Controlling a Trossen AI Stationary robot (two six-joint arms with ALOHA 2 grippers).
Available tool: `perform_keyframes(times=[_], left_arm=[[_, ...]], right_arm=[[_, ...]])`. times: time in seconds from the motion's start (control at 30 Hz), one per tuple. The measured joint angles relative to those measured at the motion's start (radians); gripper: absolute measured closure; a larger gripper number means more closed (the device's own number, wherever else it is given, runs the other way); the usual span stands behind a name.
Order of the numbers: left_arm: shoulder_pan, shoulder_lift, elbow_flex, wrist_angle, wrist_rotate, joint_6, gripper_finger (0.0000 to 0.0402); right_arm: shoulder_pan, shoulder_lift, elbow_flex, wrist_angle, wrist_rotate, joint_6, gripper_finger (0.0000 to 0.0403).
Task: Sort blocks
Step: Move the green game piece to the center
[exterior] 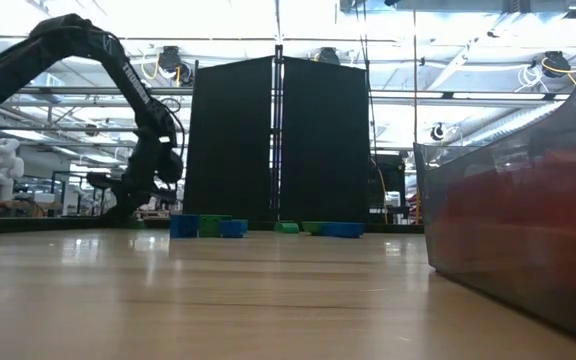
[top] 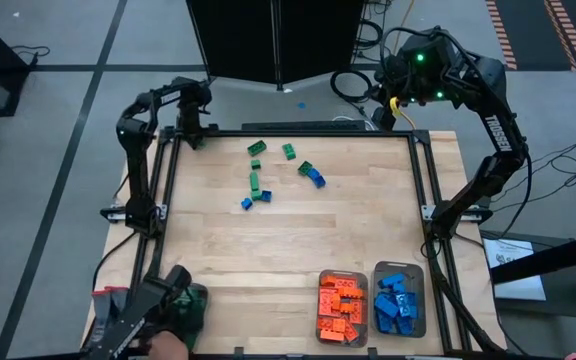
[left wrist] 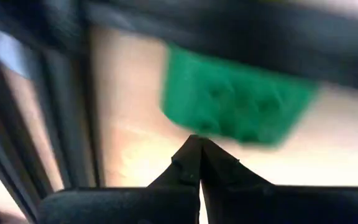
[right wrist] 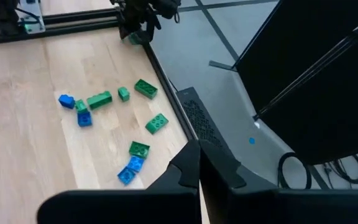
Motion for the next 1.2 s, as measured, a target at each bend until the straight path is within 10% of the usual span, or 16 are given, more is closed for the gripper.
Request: perform_keyframes(times=[1.2], left_arm=[[-0.047,-0.045,0.002,0.060,-0.046,-0.014,0.0402]], right_arm=[[0.000,0.000,0.000,0.005,0.000,-0.055,0.0403]])
